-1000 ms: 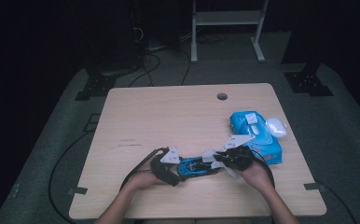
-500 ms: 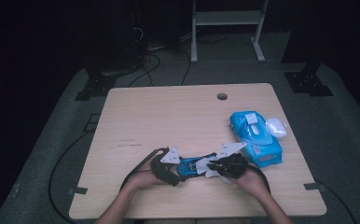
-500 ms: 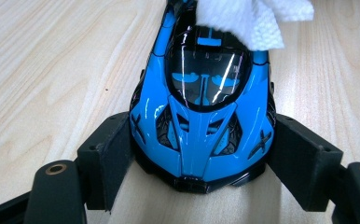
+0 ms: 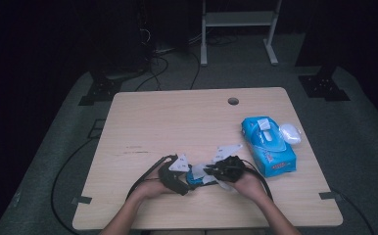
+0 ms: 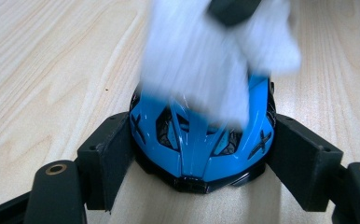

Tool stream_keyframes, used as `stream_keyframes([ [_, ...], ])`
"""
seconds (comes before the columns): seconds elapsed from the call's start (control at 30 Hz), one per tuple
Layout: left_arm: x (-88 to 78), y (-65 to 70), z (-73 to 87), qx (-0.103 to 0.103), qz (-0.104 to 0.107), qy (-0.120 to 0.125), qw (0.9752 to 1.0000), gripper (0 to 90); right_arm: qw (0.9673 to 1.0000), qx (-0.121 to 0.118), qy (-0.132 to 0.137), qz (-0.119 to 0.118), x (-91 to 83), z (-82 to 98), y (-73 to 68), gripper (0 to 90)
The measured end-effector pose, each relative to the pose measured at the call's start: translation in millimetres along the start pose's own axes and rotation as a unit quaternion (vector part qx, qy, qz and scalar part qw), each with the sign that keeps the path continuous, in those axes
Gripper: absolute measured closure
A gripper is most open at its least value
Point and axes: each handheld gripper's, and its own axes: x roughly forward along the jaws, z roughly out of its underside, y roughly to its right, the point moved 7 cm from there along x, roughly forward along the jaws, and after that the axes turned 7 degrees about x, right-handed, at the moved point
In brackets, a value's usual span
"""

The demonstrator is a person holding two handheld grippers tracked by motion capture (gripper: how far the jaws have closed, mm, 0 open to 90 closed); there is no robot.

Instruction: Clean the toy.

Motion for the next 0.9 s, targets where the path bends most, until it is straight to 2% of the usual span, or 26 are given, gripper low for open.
stream_keyframes([
  [0.1,0.2,-0.1,0.1,0.000,0.000,0.002,1.0000,25.2,0.9998,-0.015,-0.011,-0.007,17.3,-11.6,-5.1,83.9],
  [0.17,0.1,0.0,0.1,-0.001,0.001,0.002,1.0000,25.2,0.9993,-0.028,-0.023,0.002,30.3,-16.7,-5.5,83.9],
  [0.27,0.2,-0.2,0.1,-0.001,0.001,0.002,1.0000,25.2,0.9994,-0.026,-0.023,0.006,37.1,-20.0,-0.9,84.0],
  [0.33,0.2,-0.1,0.0,0.000,0.000,0.003,1.0000,25.2,0.9994,-0.022,-0.023,0.013,35.1,-19.1,2.5,84.0],
  [0.43,0.2,-0.3,0.0,0.001,0.000,0.003,1.0000,25.2,0.9990,-0.016,-0.028,0.032,28.1,-14.9,13.9,84.0],
  [0.53,0.4,-0.2,-0.2,0.001,0.000,0.004,1.0000,25.2,0.9980,0.009,-0.036,0.050,18.1,-4.8,31.8,83.9],
  [0.6,0.6,-0.4,-0.3,0.002,0.000,0.005,1.0000,25.2,0.9985,0.026,-0.023,0.043,10.5,-0.6,38.5,83.9],
  [0.7,0.1,-0.8,0.4,0.004,0.001,0.003,1.0000,25.2,0.9983,0.029,-0.015,0.048,-2.2,1.2,39.7,83.9],
  [0.77,0.1,-0.7,0.3,0.003,0.000,0.003,1.0000,25.2,0.9985,0.031,0.004,0.044,-15.6,0.4,38.9,83.8],
  [0.8,0.0,-0.9,0.5,0.005,0.001,0.003,1.0000,25.2,0.9986,0.041,0.014,0.031,-24.4,1.1,37.4,83.8],
  [0.9,0.1,-0.5,0.3,0.002,0.002,0.003,1.0000,25.2,0.9989,0.043,0.014,0.014,-40.0,7.9,32.1,83.7],
])
